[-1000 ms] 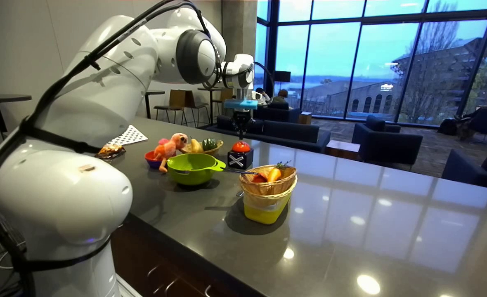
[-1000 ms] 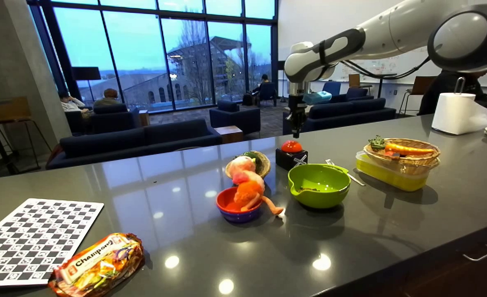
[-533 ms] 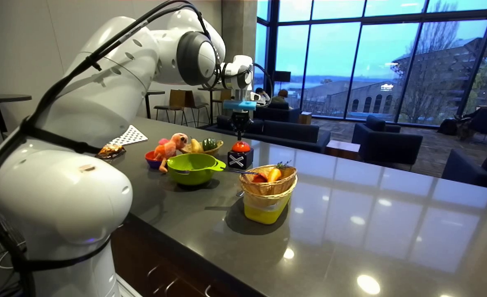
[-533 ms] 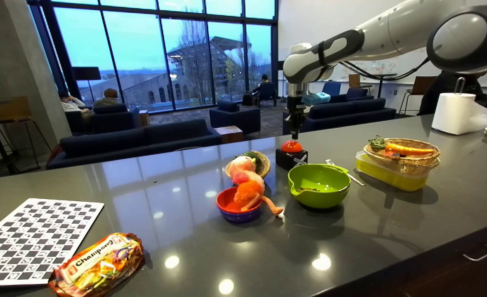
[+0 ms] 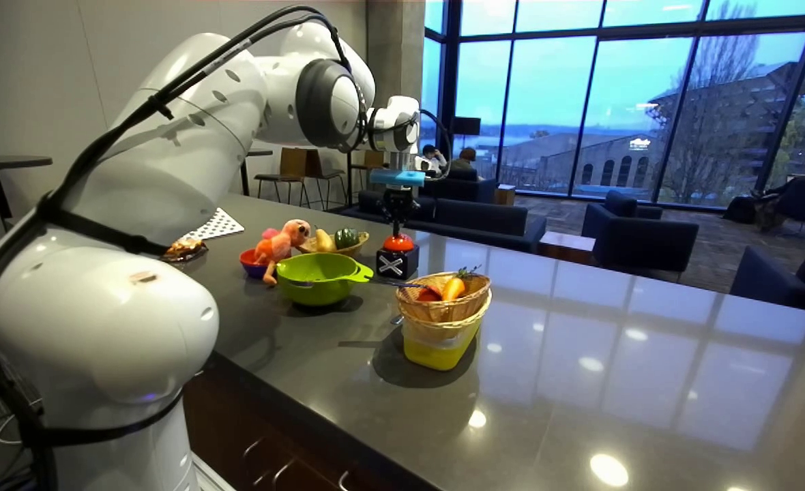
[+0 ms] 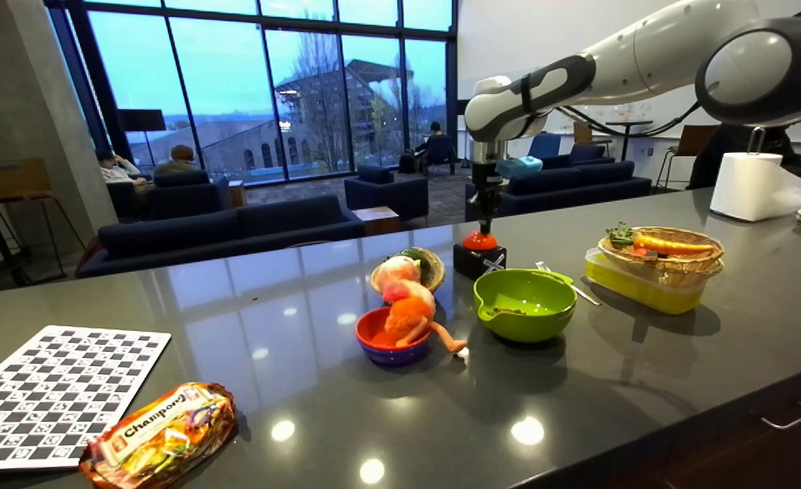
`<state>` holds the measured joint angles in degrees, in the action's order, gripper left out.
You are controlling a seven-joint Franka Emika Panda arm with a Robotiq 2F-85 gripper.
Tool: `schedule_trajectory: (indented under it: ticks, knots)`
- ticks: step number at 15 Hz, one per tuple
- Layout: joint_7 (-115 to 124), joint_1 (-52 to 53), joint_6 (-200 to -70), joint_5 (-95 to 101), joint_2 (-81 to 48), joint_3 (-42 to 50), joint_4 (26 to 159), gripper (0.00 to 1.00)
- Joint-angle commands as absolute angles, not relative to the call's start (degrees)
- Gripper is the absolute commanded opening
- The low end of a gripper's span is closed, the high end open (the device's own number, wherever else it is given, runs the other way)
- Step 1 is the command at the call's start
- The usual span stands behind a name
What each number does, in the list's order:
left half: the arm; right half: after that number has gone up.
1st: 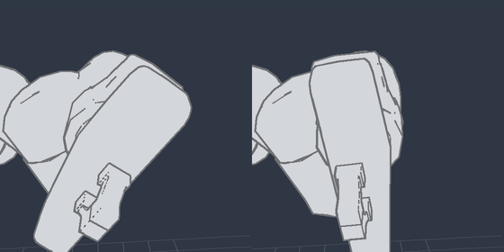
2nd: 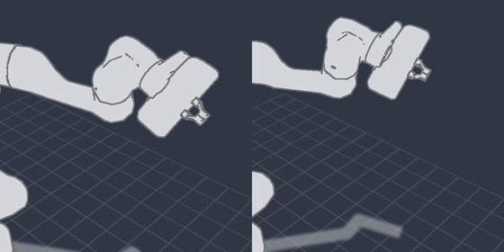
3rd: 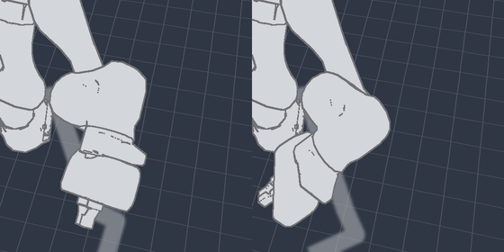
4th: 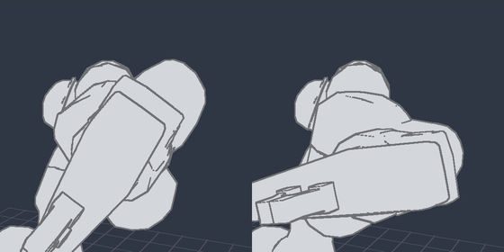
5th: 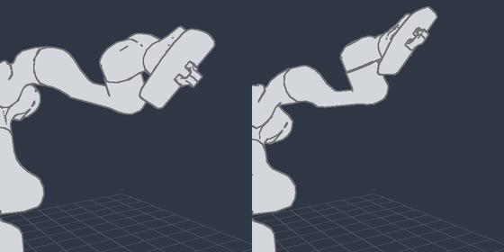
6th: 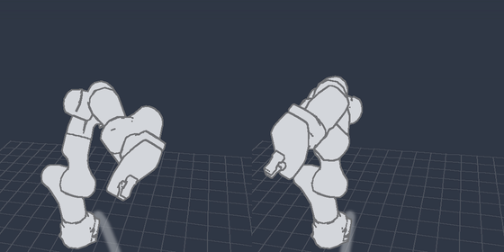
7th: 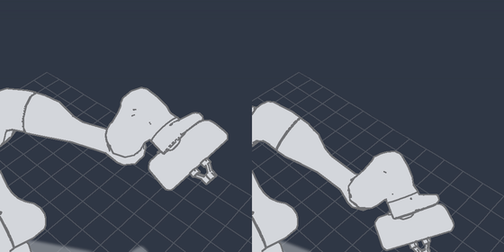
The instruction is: Press the big orange button on the blue box with an X
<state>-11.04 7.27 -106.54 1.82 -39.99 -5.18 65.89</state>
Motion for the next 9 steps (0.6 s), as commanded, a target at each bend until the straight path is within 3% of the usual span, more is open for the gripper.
schedule_trajectory:
  ticks: [1,9]
  knots:
    - [-12.39,6.44,-104.81,1.09,-41.28,-5.82,63.34,0.0]
    - [-12.21,5.89,-103.23,-0.14,-42.28,-5.72,62.03,0.0]
